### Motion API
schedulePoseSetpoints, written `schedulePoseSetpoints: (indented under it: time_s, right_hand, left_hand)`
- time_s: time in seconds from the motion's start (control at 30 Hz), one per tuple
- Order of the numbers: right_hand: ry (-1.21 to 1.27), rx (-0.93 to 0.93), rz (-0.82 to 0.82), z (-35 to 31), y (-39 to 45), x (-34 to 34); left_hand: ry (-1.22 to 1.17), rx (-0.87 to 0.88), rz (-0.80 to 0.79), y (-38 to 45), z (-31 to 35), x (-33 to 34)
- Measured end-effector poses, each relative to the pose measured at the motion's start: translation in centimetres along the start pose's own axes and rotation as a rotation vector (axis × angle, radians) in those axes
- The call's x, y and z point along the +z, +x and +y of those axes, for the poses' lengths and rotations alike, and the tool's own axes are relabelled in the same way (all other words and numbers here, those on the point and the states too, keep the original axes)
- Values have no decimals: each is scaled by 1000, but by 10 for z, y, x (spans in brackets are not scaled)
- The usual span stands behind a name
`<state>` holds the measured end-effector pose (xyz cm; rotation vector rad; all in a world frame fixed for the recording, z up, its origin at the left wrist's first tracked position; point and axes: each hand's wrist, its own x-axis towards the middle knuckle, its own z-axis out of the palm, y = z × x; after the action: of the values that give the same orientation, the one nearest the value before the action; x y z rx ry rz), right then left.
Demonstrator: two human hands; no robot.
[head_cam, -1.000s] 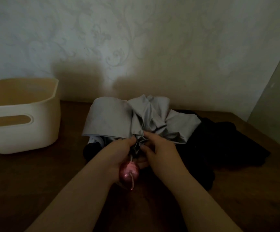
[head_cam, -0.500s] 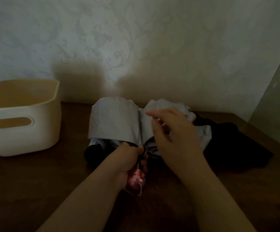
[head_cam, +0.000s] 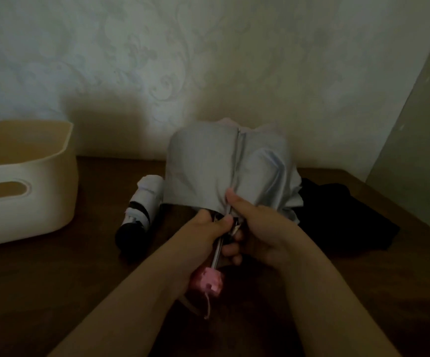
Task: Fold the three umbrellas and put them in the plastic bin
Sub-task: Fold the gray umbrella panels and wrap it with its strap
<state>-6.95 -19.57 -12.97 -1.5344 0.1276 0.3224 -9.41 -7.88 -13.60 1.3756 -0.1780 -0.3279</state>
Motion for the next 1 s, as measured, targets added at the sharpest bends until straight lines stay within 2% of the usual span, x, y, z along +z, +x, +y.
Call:
schedulePoseSetpoints:
  time_s: [0.07, 0.27, 0.4, 0.5, 0.6, 0.77, 0.87, 1.0]
  right_hand:
    - [112, -52, -19, 1, -2, 0]
    - [294, -292, 118, 0, 3, -2]
    - [444, -339, 116, -3, 6, -19]
    - [526, -361, 116, -4, 7, -24]
    - [573, -410, 118, -4, 8, -27]
    - [590, -462, 77, -3, 9, -25]
    - [542, -503, 38, -1, 7, -20]
    - [417, -529, 48, 6, 7, -8]
  left_hand:
    - [48, 38, -8, 0, -1, -2]
    - [205, 131, 34, -1, -8, -2]
    - [159, -83, 49, 7, -9, -4]
    - [358, -185, 9, 9, -9, -9]
    - [439, -244, -89, 7, -11, -9]
    - [478, -100, 1, 6, -16, -4]
    - [574, -13, 37, 5, -18, -3]
    - [570, 80, 63, 4, -19, -2]
